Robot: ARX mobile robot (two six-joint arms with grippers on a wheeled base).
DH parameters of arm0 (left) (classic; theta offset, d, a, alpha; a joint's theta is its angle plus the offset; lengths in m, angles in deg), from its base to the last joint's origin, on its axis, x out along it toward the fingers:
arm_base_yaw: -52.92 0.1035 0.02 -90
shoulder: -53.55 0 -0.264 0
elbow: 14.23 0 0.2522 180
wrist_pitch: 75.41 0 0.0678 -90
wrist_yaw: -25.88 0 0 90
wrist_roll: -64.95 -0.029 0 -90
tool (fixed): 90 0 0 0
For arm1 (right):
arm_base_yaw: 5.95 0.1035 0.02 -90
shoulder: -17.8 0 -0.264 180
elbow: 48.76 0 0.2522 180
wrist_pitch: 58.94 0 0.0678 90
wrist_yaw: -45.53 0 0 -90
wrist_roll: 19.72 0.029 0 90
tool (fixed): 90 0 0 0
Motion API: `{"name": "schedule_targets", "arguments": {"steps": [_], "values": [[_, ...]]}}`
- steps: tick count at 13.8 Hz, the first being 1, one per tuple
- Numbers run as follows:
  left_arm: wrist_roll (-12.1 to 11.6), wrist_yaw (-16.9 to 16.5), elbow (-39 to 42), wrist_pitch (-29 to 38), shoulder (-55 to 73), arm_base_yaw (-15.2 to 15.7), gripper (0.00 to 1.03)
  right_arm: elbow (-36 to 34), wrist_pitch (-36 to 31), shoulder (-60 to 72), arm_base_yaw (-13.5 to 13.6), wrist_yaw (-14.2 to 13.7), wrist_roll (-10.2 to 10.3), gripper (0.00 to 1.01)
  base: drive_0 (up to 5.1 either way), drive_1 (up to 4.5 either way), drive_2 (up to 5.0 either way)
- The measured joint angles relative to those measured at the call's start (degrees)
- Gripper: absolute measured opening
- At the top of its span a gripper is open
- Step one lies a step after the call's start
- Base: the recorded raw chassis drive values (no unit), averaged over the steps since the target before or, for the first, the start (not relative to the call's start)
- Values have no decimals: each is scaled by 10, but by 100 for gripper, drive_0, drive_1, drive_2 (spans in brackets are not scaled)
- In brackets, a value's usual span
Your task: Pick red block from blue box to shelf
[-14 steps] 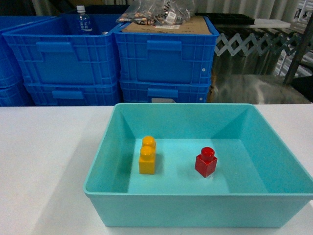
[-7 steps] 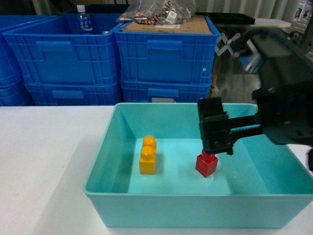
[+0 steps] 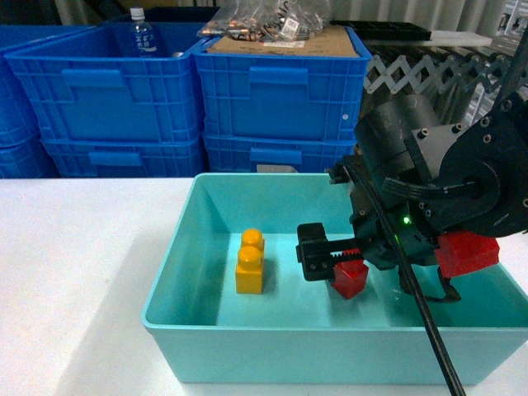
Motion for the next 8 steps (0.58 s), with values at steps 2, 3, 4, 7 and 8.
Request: {"name": "schedule_targets", "arguments": {"steps": [2,3,4,7,8], "values": [[0,0,0,0,0,0,98,10,16,19,5,4,-4,74,0,0,0],[0,0,0,0,0,0,98,10,14,21,7,5,-4,65,0,0,0],[0,0,0,0,0,0,98,10,16,21,8,8,-4,56,0,0,0],[0,0,0,0,0,0,98,-42,-32,-25,10,21,-4,30,0,0,0],[0,0,0,0,0,0,98,-87,-65,-82,6,26,-6,30,0,0,0]]}}
